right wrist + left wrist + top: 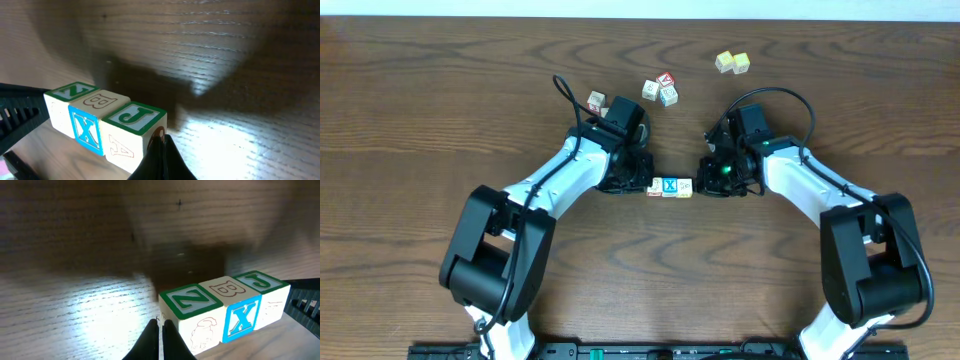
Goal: Lift 3 blocks
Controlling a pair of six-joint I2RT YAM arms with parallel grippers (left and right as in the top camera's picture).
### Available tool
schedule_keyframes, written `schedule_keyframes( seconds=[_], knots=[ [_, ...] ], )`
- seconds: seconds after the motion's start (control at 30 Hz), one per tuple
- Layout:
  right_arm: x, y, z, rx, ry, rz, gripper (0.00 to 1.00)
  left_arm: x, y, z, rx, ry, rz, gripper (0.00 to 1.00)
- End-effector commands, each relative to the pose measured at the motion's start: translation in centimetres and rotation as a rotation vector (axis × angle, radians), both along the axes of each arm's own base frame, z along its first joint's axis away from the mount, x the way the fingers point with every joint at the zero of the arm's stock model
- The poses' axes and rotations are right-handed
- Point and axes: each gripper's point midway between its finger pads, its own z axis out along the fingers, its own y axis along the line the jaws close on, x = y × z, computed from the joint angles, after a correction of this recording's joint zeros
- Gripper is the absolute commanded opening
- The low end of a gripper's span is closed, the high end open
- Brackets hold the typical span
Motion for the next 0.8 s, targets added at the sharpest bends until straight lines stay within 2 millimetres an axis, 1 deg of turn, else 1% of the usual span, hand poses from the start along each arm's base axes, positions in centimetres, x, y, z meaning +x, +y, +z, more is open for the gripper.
schedule_keyframes(
  seconds=[0.0,0.17,0.27,0.33,0.6,0.7,0.77],
  knots=[
    [0.4,3.0,4.8,0.169,-0.071,0.072,0.01,-1.0,-2.3,2.8,-0.114,-0.013,-0.054,0.07],
    [0.4,3.1,5.6,0.179,-0.084,0.069,0.01,-1.1,-2.3,4.1,-0.126,-0.036,-0.055,0.07],
    [0.4,3.1,6.0,0.183,-0.091,0.067,0.01,-1.2,-2.2,4.5,-0.128,-0.037,-0.050,0.07],
    [0.3,3.1,6.6,0.189,-0.101,0.069,0.01,-1.3,-2.2,4.7,-0.130,-0.037,-0.048,0.07],
    [0.0,3.1,9.8,0.213,-0.163,0.064,0.01,-1.5,-2.5,6.1,-0.165,-0.051,-0.055,0.07],
    [-0.3,3.0,10.5,0.215,-0.172,0.065,0.01,-1.6,-2.5,6.7,-0.174,-0.059,-0.055,0.07],
    [-0.4,3.0,10.6,0.214,-0.169,0.067,0.01,-1.8,-2.7,7.3,-0.192,-0.061,-0.060,0.07]
  ],
)
